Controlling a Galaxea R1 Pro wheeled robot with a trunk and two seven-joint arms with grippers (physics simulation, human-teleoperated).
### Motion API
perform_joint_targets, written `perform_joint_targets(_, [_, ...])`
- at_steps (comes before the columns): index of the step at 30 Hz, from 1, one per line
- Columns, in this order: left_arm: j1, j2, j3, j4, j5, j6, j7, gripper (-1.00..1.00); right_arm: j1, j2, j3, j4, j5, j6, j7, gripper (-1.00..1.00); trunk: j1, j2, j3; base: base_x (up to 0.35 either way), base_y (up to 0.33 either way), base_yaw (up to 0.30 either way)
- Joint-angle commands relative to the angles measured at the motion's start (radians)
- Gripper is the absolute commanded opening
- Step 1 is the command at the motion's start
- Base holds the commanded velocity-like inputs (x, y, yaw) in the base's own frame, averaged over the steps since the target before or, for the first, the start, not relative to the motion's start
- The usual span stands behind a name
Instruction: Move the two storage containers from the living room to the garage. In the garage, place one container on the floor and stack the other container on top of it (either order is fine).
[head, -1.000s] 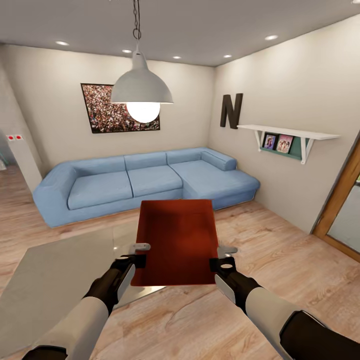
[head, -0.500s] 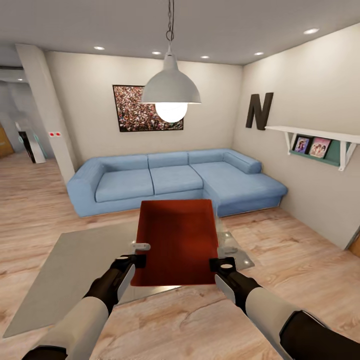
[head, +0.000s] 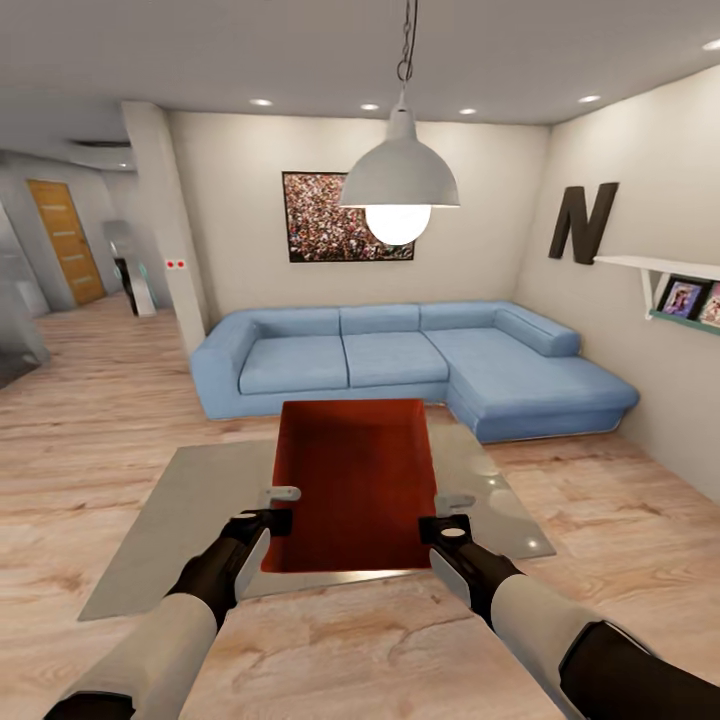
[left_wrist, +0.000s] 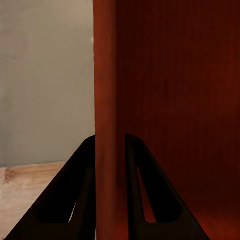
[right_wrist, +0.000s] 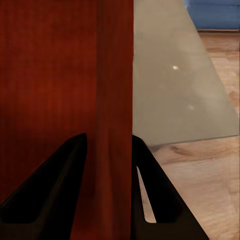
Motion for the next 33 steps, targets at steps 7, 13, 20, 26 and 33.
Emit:
perform_joint_targets(7, [-0.001, 0.000, -0.001, 0.001, 0.013, 0.006, 0.010, -1.00, -0.001, -0.001, -0.021, -0.004, 0.031, 0.007, -0.022, -1.00, 0.001, -0.002, -0.002, 0.000, 0.000, 0.300])
perform_joint_targets(13, [-0.001, 0.000, -0.001, 0.001, 0.013, 0.006, 0.010, -1.00, -0.001, -0.001, -0.021, -0.004, 0.031, 0.007, -0.022, -1.00, 0.001, -0.002, -0.002, 0.000, 0.000, 0.300])
perform_joint_targets(20, [0.000, 0.000, -0.001, 0.001, 0.014, 0.006, 0.010, -1.00, -0.001, -0.001, -0.021, -0.004, 0.031, 0.007, -0.022, -1.00, 0.001, -0.002, -0.002, 0.000, 0.000, 0.236])
perform_joint_targets(26, [0.000, 0.000, -0.001, 0.001, 0.014, 0.006, 0.010, -1.00, -0.001, -0.001, -0.022, -0.004, 0.031, 0.008, -0.023, -1.00, 0.001, -0.002, -0.002, 0.000, 0.000, 0.021])
perform_joint_targets(33, [0.000, 0.000, -0.001, 0.001, 0.015, 0.006, 0.010, -1.00, -0.001, -0.001, -0.022, -0.004, 0.031, 0.008, -0.031, -1.00, 0.001, -0.002, -0.002, 0.000, 0.000, 0.209])
